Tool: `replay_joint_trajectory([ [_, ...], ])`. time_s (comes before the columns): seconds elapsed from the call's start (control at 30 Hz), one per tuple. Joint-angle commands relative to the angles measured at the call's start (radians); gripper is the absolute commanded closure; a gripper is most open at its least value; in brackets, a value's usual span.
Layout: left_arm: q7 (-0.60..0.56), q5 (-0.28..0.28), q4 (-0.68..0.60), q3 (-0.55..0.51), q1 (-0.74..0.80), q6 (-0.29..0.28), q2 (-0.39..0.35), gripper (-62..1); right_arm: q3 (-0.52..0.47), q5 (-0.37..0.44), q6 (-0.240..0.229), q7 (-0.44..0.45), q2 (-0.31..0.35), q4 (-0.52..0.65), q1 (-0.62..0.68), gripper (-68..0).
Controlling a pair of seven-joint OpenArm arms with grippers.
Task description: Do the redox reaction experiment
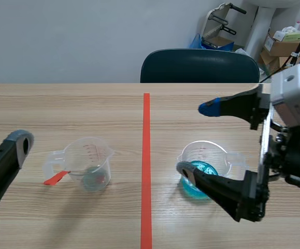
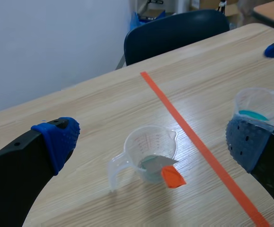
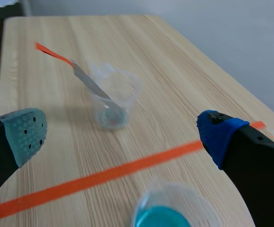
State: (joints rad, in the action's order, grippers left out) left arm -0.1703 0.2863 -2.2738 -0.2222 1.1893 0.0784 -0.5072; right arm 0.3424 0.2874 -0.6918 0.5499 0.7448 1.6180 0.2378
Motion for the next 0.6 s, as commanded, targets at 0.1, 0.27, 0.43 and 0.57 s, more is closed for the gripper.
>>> replay_joint_trajectory([
  [0.1,0.060,-0.055,-0.006,0.003,-0.098,-0.007,0.037,-62.3,-0.190,0.032,0.012,-0.067,-0.058,0.100,0.167,-67.9],
  [0.27,0.156,-0.090,-0.006,0.003,-0.213,-0.081,0.070,-62.3,-0.380,0.032,0.013,-0.150,-0.139,0.224,0.336,-67.9],
  [0.43,0.260,-0.089,-0.006,0.003,-0.323,-0.130,0.077,-62.3,-0.504,0.040,0.015,-0.199,-0.172,0.369,0.494,-67.9],
  [0.57,0.307,-0.089,-0.006,0.005,-0.379,-0.169,0.077,-62.3,-0.586,0.065,0.021,-0.208,-0.172,0.454,0.609,-67.9],
])
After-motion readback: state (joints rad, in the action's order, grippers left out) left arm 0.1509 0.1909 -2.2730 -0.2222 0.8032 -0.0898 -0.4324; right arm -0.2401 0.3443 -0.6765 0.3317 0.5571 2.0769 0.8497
